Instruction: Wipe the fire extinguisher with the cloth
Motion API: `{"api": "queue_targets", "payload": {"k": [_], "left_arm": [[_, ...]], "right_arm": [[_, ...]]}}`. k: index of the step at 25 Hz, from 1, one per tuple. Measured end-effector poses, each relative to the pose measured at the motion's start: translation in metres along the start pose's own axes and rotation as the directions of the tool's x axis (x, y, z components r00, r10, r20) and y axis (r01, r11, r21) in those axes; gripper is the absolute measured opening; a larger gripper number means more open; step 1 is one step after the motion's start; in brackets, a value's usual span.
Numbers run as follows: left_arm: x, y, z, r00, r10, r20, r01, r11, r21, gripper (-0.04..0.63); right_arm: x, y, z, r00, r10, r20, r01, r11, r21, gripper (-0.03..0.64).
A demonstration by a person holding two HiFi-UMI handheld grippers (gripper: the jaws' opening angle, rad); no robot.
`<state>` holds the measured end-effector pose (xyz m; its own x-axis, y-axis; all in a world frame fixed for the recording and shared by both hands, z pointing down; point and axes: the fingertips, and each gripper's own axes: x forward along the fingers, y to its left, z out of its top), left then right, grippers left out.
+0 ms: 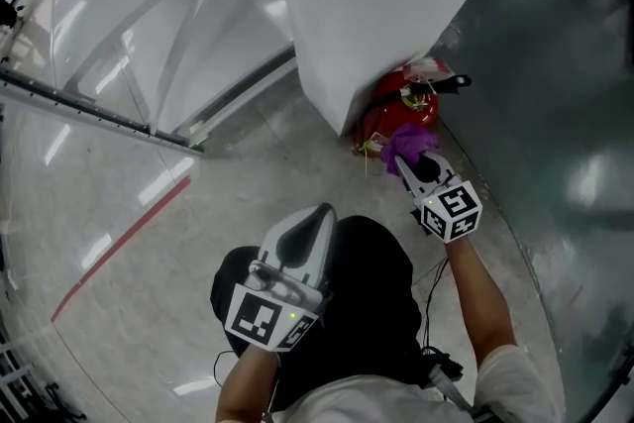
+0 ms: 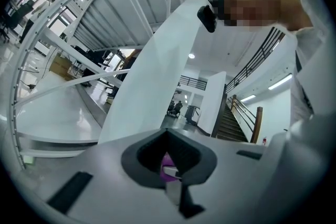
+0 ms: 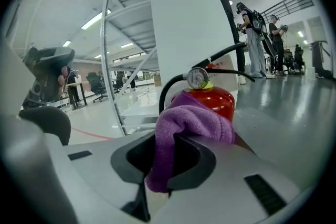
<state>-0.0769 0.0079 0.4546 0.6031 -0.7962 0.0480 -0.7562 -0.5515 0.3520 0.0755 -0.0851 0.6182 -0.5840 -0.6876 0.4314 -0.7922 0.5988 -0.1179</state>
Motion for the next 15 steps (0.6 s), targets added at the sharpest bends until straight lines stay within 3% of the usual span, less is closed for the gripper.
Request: {"api": "queue_targets", "payload": {"k": [15], "left_arm": [[-0.007, -0.004, -0.001, 1.0, -0.016, 0.01, 0.016, 1.0, 0.009, 0.005]], "right_arm": [[0.033, -0.017, -0.054, 0.997, -0.017, -0.079, 0.021, 0.999, 0.049, 0.061]]}}
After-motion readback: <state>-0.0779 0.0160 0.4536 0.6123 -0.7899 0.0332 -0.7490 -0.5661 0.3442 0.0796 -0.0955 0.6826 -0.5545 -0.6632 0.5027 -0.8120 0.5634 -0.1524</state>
